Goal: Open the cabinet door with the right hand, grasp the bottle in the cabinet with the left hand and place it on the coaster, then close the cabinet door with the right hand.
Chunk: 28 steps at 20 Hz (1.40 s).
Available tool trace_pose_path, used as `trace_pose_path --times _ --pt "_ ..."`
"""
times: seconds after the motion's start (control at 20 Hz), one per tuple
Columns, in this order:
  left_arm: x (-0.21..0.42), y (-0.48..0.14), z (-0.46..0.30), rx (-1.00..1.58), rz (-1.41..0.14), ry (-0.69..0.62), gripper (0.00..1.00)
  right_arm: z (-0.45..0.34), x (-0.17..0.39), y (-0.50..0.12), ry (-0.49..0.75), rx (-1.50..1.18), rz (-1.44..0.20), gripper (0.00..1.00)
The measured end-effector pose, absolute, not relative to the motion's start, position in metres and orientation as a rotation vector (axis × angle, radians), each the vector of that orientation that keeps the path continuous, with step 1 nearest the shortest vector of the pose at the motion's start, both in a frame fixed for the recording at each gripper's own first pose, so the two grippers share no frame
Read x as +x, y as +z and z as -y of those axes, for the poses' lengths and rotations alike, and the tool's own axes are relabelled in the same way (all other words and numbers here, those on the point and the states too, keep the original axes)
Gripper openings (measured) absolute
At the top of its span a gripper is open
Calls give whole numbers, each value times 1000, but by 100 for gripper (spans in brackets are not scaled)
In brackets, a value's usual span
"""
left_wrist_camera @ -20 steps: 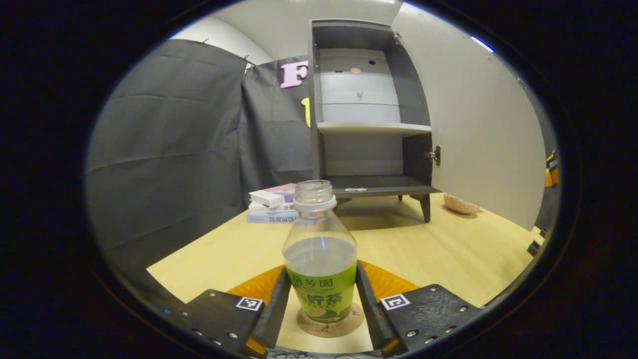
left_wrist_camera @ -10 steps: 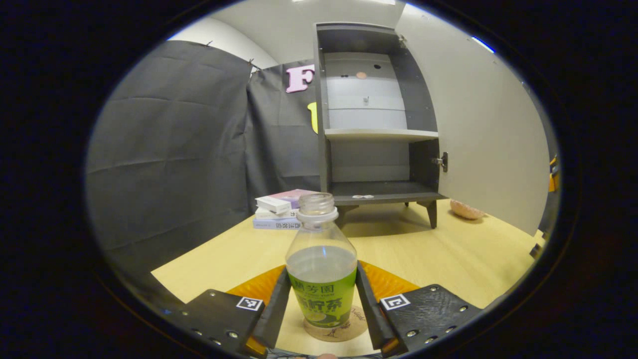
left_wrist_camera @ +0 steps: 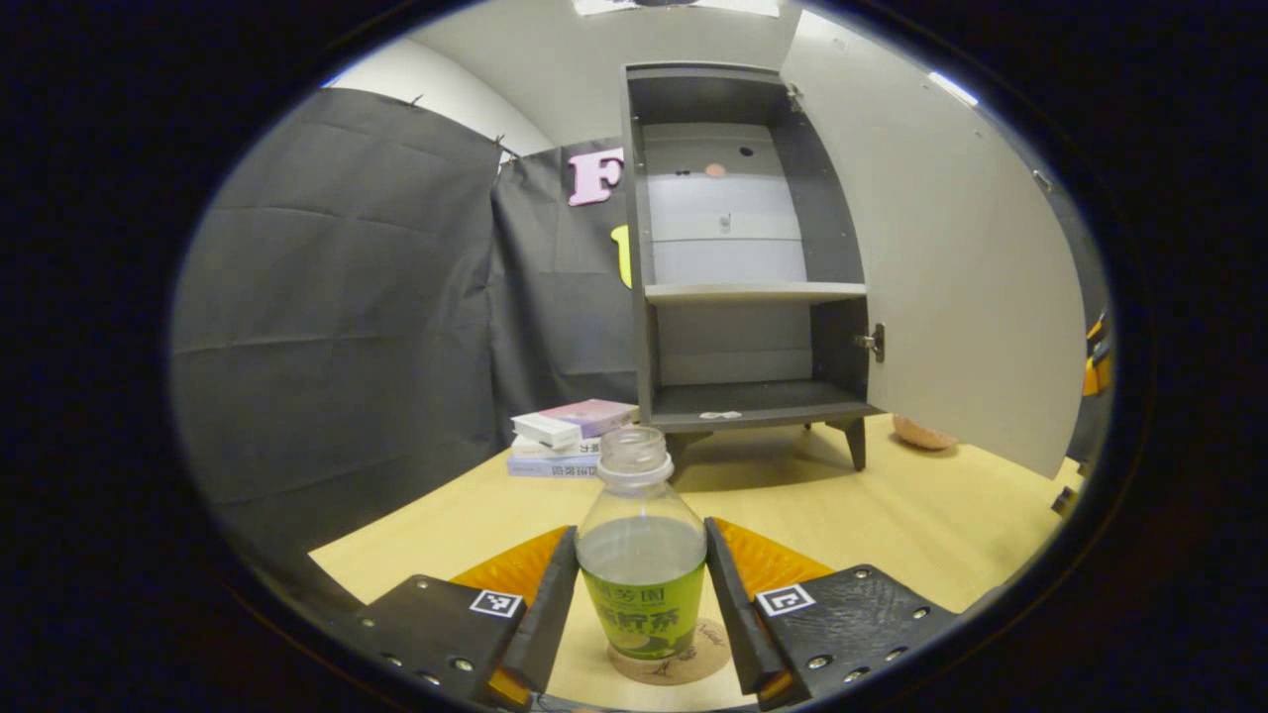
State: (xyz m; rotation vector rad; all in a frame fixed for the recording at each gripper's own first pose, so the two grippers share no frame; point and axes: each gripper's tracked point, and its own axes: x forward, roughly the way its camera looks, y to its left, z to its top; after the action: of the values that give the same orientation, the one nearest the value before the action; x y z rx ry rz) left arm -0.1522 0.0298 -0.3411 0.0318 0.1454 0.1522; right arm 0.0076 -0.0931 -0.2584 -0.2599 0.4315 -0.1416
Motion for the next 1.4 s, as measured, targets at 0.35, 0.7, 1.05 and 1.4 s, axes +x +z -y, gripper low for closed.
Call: trace_pose_path --times 0.35,0.7,1.05,1.4 --pt "-147 -297 -26 69 -70 131 66 101 7 -247 -170 -236 -406 96" --pt "-143 -223 -23 100 -2 128 74 109 4 -228 -189 -204 -372 96" --pt "-121 -109 22 11 29 -30 75 129 4 -160 -209 -76 -292 96" --pt "-104 -53 53 92 8 -105 70 128 -1 -60 -185 55 -146 95"
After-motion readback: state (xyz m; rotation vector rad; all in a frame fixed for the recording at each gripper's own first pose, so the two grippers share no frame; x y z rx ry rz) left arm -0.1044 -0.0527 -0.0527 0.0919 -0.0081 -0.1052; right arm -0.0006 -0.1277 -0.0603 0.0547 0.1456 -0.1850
